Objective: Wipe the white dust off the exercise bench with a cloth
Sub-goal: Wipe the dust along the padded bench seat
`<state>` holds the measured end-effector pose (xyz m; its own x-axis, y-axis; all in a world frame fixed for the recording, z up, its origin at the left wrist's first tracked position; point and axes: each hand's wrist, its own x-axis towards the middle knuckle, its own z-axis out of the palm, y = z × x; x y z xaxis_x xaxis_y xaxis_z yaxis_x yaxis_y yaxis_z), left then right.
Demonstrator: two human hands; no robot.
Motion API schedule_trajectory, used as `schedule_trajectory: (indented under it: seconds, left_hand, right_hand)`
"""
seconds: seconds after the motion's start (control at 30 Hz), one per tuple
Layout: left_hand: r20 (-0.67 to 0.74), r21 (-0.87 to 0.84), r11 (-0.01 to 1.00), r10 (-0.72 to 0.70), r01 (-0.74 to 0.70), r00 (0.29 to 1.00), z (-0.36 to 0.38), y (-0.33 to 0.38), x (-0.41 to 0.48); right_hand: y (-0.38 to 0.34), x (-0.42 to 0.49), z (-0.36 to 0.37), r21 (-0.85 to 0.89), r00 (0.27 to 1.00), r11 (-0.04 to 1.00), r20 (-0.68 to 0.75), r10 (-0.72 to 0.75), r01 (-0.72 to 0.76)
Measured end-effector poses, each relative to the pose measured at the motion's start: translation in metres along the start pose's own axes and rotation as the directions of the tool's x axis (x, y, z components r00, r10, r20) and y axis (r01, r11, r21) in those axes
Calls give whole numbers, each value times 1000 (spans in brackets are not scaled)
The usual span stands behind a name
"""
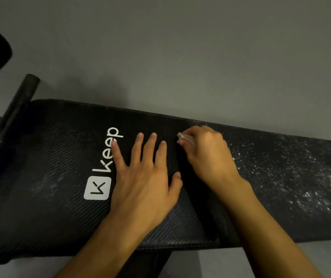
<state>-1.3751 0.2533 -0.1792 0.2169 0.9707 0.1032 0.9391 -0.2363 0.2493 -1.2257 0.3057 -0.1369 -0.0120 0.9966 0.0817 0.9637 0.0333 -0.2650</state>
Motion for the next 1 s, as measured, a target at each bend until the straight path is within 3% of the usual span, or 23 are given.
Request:
schedule_trajectory:
  seconds: [0.1,0.27,0.47,0.6,0.8,0.93,1.0]
  left_hand:
    - [2,-5,1000,10,-10,1000,-1,-1,-1]
    - [-29,-27,998,51,-52,998,0,-3,-3]
    - [-30,-36,998,54,-56,998,0,-6,-4]
    - [-26,-60,996,66,-68,997,0,-5,-3]
    - [-6,-63,995,83,-83,997,0,-2,-1]
    - [-14,-80,989,120,-121,993,0,-5,-2]
    - [-28,-89,986,140,-142,990,0,-4,-3]
  right_hand:
    - [-10,-11,-2,-81,999,996,29,-34,37]
    - [-4,-63,-11,99,982,987,132,-136,123]
    - [4,-67,-4,39,990,991,62,-129,127]
    - [17,-110,-17,191,956,967,205,-209,171]
    - [33,-90,-14,54,994,994,43,-100,98]
    - [44,-123,-26,251,941,946,217,-261,204]
    - [57,-131,-32,292,939,934,212,-271,204]
